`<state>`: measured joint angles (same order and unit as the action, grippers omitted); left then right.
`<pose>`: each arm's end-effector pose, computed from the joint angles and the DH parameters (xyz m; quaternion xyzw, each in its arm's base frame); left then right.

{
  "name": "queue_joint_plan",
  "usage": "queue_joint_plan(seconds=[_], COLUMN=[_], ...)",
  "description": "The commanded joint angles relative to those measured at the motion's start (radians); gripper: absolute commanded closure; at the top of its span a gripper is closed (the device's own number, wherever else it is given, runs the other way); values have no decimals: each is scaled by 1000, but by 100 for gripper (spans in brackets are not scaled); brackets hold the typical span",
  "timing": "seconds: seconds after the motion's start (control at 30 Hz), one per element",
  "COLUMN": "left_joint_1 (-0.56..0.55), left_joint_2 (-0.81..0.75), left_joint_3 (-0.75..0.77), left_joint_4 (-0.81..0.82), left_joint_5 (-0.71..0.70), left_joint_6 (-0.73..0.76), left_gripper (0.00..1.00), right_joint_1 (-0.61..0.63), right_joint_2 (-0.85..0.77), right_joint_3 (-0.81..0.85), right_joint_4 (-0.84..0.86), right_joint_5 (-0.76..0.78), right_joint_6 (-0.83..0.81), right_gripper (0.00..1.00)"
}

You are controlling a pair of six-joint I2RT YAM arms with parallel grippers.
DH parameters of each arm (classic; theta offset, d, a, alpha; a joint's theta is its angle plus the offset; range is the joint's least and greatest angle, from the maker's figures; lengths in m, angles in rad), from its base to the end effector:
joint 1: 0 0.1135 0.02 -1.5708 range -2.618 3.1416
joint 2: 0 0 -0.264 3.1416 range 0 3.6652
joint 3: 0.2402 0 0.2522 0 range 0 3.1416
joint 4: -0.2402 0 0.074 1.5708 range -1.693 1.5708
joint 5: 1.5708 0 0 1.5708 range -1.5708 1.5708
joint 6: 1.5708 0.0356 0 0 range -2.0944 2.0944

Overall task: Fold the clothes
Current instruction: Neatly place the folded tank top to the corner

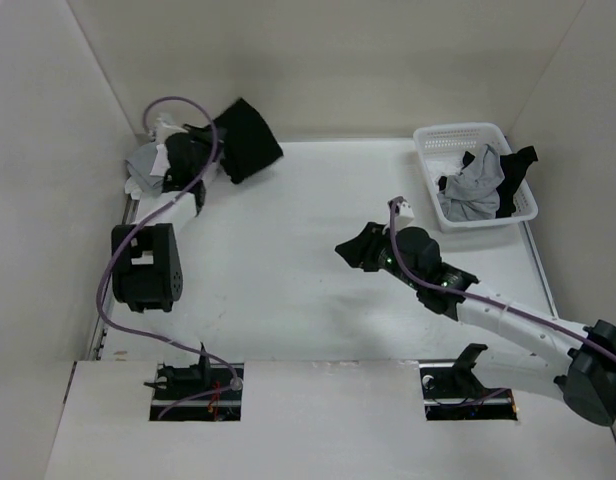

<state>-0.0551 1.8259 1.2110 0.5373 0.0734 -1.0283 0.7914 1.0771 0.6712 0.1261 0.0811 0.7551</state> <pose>0.4297 -0.0263 0.2682 -0.3210 0.6600 -0.3730 0.5676 0.1770 0.1750 0.2741 0.0099 0.7985 0.3967 0.4528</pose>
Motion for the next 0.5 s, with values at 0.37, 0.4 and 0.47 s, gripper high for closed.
queue_joint_plan(seconds=[0.37, 0.4, 0.47], left_joint_1=[387, 368, 323], left_joint_2=[9, -20, -98], left_joint_3=[-131, -161, -240], left_joint_4=[-56, -39, -16], left_joint_5=[-184, -199, -237], left_joint_6=[-108, -119, -127], left_gripper=[14, 13, 12], right_joint_1=[35, 35, 35], right_joint_2=[14, 11, 4], right_joint_3=[34, 39, 51], right_joint_4=[4, 0, -8], right_joint_5=[-44, -43, -38], right_joint_6=[-22, -23, -34], right_gripper=[54, 54, 53])
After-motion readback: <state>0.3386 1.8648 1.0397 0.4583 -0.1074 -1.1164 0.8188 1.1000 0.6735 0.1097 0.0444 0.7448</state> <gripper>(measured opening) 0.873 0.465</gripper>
